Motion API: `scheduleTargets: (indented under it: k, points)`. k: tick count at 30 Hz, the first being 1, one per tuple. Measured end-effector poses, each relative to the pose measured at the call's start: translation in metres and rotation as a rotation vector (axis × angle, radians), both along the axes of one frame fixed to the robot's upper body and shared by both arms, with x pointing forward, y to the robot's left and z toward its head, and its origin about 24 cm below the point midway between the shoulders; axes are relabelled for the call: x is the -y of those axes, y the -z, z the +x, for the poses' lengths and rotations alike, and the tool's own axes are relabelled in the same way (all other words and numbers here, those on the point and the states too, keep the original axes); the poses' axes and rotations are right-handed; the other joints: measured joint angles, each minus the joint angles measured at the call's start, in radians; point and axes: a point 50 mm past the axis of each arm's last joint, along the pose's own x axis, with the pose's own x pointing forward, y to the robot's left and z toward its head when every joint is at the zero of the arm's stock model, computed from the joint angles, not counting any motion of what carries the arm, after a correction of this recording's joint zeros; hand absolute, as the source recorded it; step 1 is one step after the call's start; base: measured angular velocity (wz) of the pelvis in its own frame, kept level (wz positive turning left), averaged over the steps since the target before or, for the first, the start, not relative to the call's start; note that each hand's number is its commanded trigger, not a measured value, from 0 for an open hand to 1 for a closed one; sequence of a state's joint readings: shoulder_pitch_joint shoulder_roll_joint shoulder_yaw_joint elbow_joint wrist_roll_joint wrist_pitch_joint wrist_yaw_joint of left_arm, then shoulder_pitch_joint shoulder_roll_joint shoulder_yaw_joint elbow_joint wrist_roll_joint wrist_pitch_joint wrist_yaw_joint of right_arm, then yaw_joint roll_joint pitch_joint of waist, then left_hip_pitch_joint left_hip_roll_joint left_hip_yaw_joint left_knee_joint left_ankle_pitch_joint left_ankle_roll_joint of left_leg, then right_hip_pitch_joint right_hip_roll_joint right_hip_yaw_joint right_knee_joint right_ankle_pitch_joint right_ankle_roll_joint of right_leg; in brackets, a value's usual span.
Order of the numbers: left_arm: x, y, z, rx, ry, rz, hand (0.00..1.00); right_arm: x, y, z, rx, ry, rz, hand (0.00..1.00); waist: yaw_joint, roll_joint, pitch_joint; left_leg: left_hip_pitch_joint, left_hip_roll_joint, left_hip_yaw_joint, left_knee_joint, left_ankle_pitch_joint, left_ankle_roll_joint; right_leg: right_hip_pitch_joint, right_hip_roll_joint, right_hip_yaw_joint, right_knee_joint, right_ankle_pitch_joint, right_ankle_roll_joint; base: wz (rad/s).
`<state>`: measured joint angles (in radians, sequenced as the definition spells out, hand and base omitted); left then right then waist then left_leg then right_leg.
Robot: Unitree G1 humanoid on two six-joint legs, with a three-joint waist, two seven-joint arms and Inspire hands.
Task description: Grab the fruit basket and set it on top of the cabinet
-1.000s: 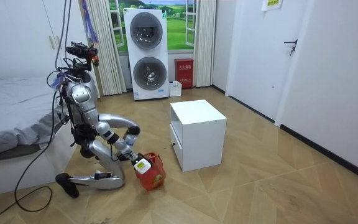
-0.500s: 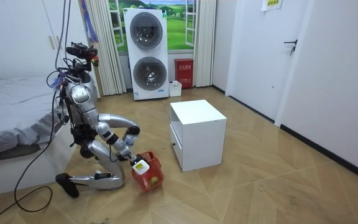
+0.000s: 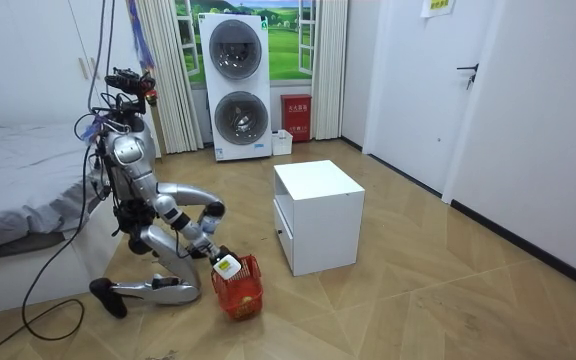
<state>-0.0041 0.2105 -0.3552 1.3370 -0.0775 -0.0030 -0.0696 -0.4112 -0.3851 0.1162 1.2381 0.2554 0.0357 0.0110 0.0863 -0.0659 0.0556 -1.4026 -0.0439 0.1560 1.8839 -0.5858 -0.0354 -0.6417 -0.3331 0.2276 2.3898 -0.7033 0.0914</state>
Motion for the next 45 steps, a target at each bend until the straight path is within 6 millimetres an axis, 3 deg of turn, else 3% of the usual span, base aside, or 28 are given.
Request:
scheduleTargets:
  k: [7,13,16,20,23,26,29,33,34,35,36,37,38,39,40,41,43,44,45]
  points:
    - [0.0,-0.002,0.011,0.027,-0.009,0.0,0.0,-0.012,0.0,0.006,-0.017,-0.104,-0.059,1.0,0.0,-0.011,0.0024,-0.001,-0.003,-0.004,0.007,0.0,0.0,0.011,0.004,0.005,0.001,0.0,0.0,0.0]
    - [-0.006,-0.006,0.024,0.067,-0.021,0.011,0.0,-0.021,-0.011,0.021,0.026,-0.214,-0.128,1.0,-0.003,-0.043,0.0064,0.009,-0.006,-0.026,0.021,-0.002,0.004,0.047,0.013,-0.014,-0.008,0.001,-0.001,0.03]
    - [-0.008,-0.007,0.029,0.083,-0.03,0.015,0.0,-0.021,-0.015,0.025,0.048,-0.224,-0.135,1.0,-0.021,-0.052,0.0089,0.032,-0.022,-0.052,0.033,-0.008,0.014,0.104,0.021,-0.054,-0.033,0.004,-0.005,0.13]
    - [-0.008,-0.009,0.036,0.097,-0.006,0.021,0.0,-0.026,-0.032,0.039,0.141,-0.246,-0.138,1.0,-0.058,-0.059,0.0022,0.066,-0.041,-0.052,0.035,-0.027,0.042,0.174,0.019,-0.081,-0.083,0.003,-0.004,0.16]
    - [-0.011,-0.012,0.046,0.133,-0.045,0.022,0.0,-0.027,-0.041,0.045,0.187,-0.252,-0.137,1.0,-0.062,-0.059,0.0009,0.09,-0.041,-0.05,0.031,-0.042,0.056,0.205,0.024,-0.085,-0.129,0.002,-0.003,0.01]
    - [-0.018,-0.018,0.061,0.191,-0.073,0.054,0.0,-0.027,-0.05,0.051,0.229,-0.259,-0.148,1.0,-0.057,-0.054,-0.0034,0.121,-0.039,-0.054,0.004,-0.046,0.072,0.235,0.061,-0.09,-0.236,-0.004,0.009,-0.01]
    - [-0.019,-0.019,0.062,0.207,-0.074,0.069,0.0,-0.03,-0.052,0.053,0.231,-0.276,-0.155,1.0,-0.049,-0.052,-0.0053,0.173,-0.034,-0.065,-0.068,-0.042,0.08,0.25,0.077,-0.089,-0.368,-0.006,0.012,-0.25]
    - [-0.022,-0.014,0.037,0.142,-0.068,0.093,0.0,-0.044,-0.073,0.066,0.327,-0.332,-0.16,1.0,-0.036,-0.051,-0.0142,0.346,0.008,-0.069,-0.32,-0.029,0.089,0.313,0.076,-0.1,-0.759,-0.004,0.014,-0.74]
    - [-0.025,-0.012,0.025,0.104,-0.071,0.106,0.0,-0.05,-0.081,0.07,0.363,-0.351,-0.16,1.0,-0.036,-0.052,-0.0161,0.41,0.018,-0.07,-0.385,-0.003,0.099,0.369,0.077,-0.102,-0.903,0.01,0.015,-0.88]
    - [-0.028,-0.01,0.013,0.074,-0.092,0.114,0.0,-0.056,-0.092,0.075,0.409,-0.373,-0.163,1.0,-0.035,-0.053,-0.0168,0.464,0.036,-0.069,-0.417,0.041,0.127,0.427,0.082,-0.102,-1.036,0.051,0.013,-0.89]
    - [-0.03,-0.01,0.007,0.058,-0.106,0.118,0.0,-0.059,-0.096,0.076,0.431,-0.383,-0.162,1.0,-0.033,-0.051,-0.0169,0.484,0.05,-0.065,-0.413,0.073,0.145,0.459,0.089,-0.1,-1.091,0.082,0.013,-0.6]
    - [-0.036,-0.009,-0.009,0.02,-0.117,0.136,0.0,-0.06,-0.101,0.075,0.463,-0.381,-0.16,1.0,-0.039,-0.059,-0.0181,0.501,0.023,-0.032,-0.462,0.093,0.155,0.529,0.078,-0.113,-1.175,0.148,0.021,-0.05]
    - [-0.037,-0.011,-0.005,0.034,-0.112,0.141,0.0,-0.054,-0.105,0.073,0.479,-0.37,-0.172,1.0,-0.057,-0.076,-0.0387,0.512,-0.011,0.002,-0.558,0.085,0.16,0.547,0.067,-0.126,-1.196,0.184,0.023,0.8]
    - [-0.04,-0.014,0.001,0.063,-0.111,0.156,0.0,-0.042,-0.114,0.071,0.506,-0.341,-0.199,1.0,-0.098,-0.095,-0.0603,0.565,-0.028,0.044,-0.65,0.058,0.178,0.558,0.055,-0.147,-1.207,0.275,0.019,1.23]
    - [-0.037,-0.014,0.011,0.095,-0.124,0.155,0.0,-0.033,-0.121,0.069,0.532,-0.31,-0.222,1.0,-0.102,-0.093,-0.0595,0.61,-0.028,0.067,-0.712,0.049,0.195,0.541,0.064,-0.153,-1.197,0.4,0.01,0.7]
    - [-0.035,-0.015,0.018,0.112,-0.127,0.165,0.0,-0.039,-0.122,0.07,0.548,-0.314,-0.223,1.0,-0.076,-0.086,-0.0564,0.671,-0.015,0.063,-0.781,0.052,0.195,0.498,0.082,-0.132,-1.149,0.428,0.001,-0.09]
    - [-0.035,-0.015,0.017,0.107,-0.133,0.192,0.0,-0.049,-0.112,0.061,0.541,-0.357,-0.208,1.0,-0.039,-0.056,-0.0564,0.812,-0.003,0.026,-0.897,0.073,0.174,0.463,0.118,-0.147,-1.07,0.406,-0.001,-0.54]
    - [-0.036,-0.015,0.015,0.104,-0.134,0.211,0.0,-0.05,-0.109,0.055,0.544,-0.374,-0.208,1.0,-0.029,-0.031,-0.0542,0.909,-0.003,-0.004,-0.982,0.098,0.166,0.451,0.125,-0.167,-1.073,0.391,-0.008,-0.34]
    - [-0.038,-0.015,0.014,0.1,-0.136,0.222,0.0,-0.051,-0.11,0.054,0.55,-0.38,-0.21,1.0,-0.029,-0.025,-0.0541,0.953,-0.002,-0.009,-1.031,0.112,0.158,0.443,0.122,-0.177,-1.093,0.386,-0.011,-0.08]
